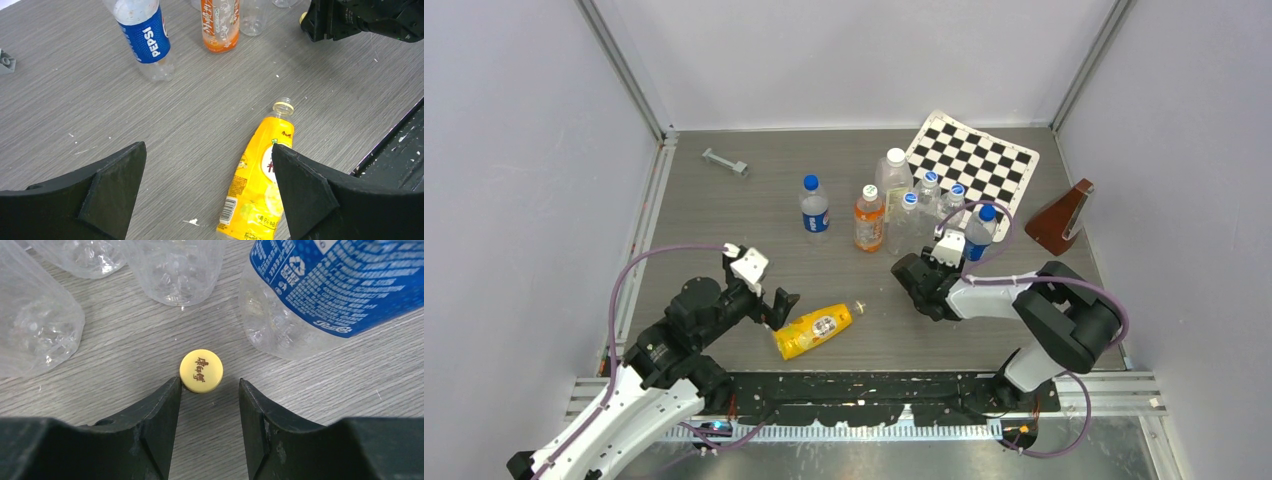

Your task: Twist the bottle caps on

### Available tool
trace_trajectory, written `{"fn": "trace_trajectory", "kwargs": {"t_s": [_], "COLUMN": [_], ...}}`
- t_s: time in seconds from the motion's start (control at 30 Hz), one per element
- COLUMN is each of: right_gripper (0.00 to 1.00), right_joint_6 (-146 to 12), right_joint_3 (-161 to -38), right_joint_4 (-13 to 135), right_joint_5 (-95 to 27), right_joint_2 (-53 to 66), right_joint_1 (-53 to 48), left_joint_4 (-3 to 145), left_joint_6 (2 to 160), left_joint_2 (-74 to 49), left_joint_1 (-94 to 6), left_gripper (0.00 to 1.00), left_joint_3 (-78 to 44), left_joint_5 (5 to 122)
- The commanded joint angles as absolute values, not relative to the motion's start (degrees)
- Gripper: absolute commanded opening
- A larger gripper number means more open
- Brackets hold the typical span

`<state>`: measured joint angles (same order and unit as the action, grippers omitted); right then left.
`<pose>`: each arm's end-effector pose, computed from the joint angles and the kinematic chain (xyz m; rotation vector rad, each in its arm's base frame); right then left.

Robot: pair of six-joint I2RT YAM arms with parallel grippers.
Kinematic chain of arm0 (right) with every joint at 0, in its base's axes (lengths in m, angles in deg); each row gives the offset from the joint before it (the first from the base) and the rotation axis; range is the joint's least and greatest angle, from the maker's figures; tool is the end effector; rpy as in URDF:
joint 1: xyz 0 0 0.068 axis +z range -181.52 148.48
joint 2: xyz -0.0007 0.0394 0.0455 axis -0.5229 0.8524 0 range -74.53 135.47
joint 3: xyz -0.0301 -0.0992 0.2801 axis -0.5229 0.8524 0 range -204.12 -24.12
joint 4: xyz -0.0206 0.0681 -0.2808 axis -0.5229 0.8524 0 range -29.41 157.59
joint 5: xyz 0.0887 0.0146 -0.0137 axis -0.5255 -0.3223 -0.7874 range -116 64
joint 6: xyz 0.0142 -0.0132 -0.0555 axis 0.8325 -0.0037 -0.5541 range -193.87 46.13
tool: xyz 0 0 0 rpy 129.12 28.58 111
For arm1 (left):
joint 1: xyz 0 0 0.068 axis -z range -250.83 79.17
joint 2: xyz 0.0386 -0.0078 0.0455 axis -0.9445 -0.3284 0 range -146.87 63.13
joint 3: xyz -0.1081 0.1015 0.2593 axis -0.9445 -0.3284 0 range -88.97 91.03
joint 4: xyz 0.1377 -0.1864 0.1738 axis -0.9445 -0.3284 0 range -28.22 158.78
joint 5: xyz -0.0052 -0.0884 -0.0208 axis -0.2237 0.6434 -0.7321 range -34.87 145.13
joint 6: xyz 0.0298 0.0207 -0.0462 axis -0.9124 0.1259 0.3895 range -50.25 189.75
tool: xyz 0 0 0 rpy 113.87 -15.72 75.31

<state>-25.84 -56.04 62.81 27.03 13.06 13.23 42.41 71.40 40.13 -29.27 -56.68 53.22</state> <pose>0.2124 0.1627 0.1264 0.3609 2.0872 -0.2846 0.0949 -0.0822 0.2964 0.6257 1.7916 -0.4869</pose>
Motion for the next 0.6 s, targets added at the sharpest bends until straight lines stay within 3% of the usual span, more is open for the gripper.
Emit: {"fn": "trace_trajectory", "kwargs": {"t_s": [0.0, 0.4, 0.57], "right_gripper": [0.51, 0.48, 0.36], "right_joint_6": [-22.8, -23.5, -22.7], "right_joint_3": [-57.6, -58.1, -58.6], "right_joint_4": [60.8, 57.6, 60.8], "right_joint_5": [30.4, 29.5, 28.7], "right_joint_2": [15.0, 18.0, 17.4], "right_joint_1": [12.3, 11.2, 11.2], "left_joint_4": [45.1, 44.2, 44.2], "left_joint_6": [72.4, 72.7, 73.0], "left_joint_2": [40.9, 40.9, 40.7], "left_joint_1": [-29.2, -29.2, -29.2], "left_gripper": [1.00, 1.00, 1.00], "left_joint_3": [-56.9, -56.6, -56.5], "left_joint_5": [52.8, 53.2, 53.5]}}
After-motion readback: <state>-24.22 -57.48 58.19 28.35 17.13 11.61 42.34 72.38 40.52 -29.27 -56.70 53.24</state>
